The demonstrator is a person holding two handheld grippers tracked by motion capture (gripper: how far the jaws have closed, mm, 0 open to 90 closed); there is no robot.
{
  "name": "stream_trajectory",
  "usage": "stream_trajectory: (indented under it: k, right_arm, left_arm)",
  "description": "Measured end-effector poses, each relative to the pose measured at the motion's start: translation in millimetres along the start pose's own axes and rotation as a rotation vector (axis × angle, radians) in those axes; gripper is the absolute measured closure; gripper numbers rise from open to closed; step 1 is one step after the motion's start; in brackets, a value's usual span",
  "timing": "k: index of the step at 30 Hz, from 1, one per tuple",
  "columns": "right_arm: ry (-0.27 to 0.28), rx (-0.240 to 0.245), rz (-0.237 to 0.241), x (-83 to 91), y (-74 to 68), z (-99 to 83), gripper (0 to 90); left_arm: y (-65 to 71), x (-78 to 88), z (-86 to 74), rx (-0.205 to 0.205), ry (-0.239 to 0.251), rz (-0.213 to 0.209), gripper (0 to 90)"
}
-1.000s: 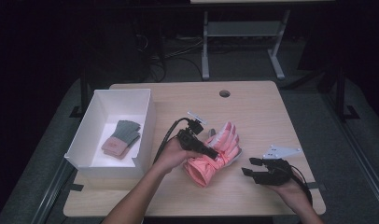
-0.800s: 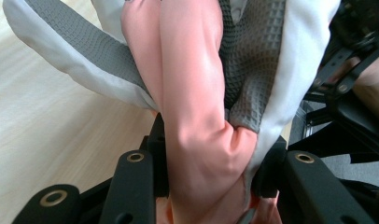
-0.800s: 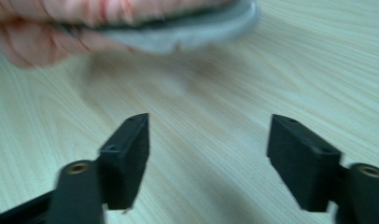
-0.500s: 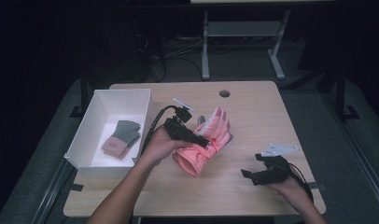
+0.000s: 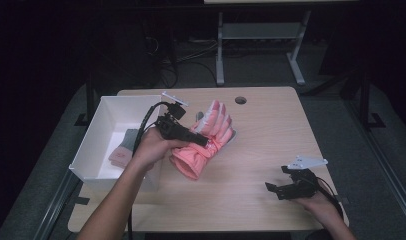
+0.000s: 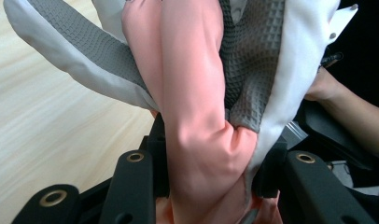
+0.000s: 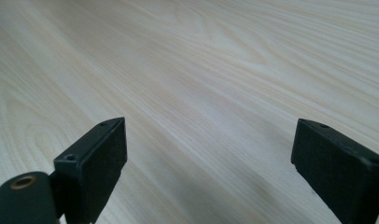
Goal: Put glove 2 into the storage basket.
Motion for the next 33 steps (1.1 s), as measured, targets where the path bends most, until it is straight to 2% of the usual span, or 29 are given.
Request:
stream_trajectory:
  k: [2,9,22,28,33]
  right_arm:
    - [0.003,-0.009,-0.003,0.9,2.9,0.2,10.2]
    - [-0.011,0.021,0.006,-5.3,-0.9,5.7,10.2]
    - [-0.007,0.017,0.004,-4.8,-1.1,6.5,10.3]
    - [-0.009,0.015,0.008,-5.7,-1.3,6.5,10.3]
    - [-0.010,0.025,0.004,-5.8,-1.8,7.3,10.4]
  left_arm:
    - [-1.8,11.0,-2.2,0.013,0.013,0.015,59.3]
    - [-8.5,40.1,-8.8,0.033,0.037,0.048,59.3]
    - [-26.7,95.4,-19.1,0.081,0.106,0.129,59.3]
    - [-39.7,119.8,-29.6,0.130,0.138,0.175,59.3]
    - [-56.7,135.1,-44.4,0.187,0.165,0.222,59.3]
Point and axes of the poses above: each handheld gripper's, and its own axes: x roughly backward along the jaws, z roughly out of its top, y roughly to its right, the point moved 1 cm from there along -x, roughly forward along the jaws, and after that the axes turned 5 degrees about -y, right-handed, at the moved point
